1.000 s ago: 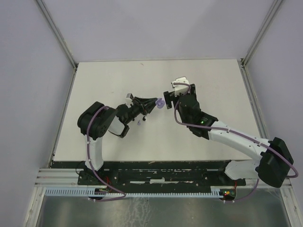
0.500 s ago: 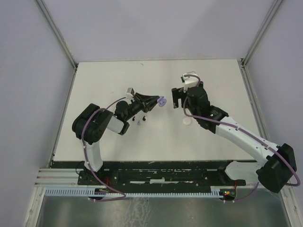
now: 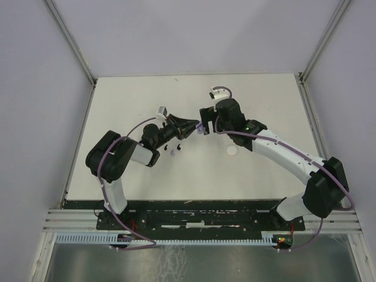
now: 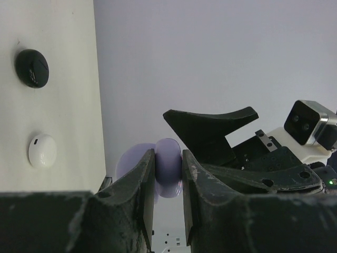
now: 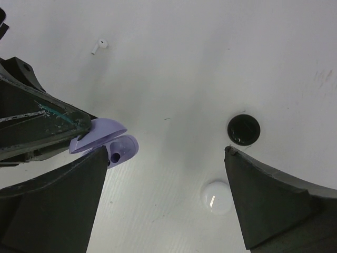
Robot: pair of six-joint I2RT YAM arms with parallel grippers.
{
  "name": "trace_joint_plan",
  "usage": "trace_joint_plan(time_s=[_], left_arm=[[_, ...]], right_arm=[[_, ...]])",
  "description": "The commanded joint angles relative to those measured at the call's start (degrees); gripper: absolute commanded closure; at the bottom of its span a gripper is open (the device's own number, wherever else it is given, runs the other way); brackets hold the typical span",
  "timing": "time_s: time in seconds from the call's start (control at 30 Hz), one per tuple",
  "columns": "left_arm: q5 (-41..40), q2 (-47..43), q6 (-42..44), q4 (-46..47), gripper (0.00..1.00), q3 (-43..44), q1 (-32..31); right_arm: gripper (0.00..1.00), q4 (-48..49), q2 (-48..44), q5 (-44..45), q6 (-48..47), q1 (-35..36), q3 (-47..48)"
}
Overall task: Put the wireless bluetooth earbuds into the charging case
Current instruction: Place the earbud in the charging case.
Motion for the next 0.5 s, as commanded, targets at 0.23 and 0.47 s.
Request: trace_joint_plan(time_s=[0.23,0.47], left_arm=[[0.9,-4.0,5.8,-0.7,0.97,0.3,-0.1],[1.2,-3.4,5.7,-0.4,0.97,0.4,-0.1]], right_arm=[[0.0,-2.2,2.3,-2.4,2.8,0.1,4.2],[0.01,-1.6,3.1,-3.4,2.5,0.1,4.2]])
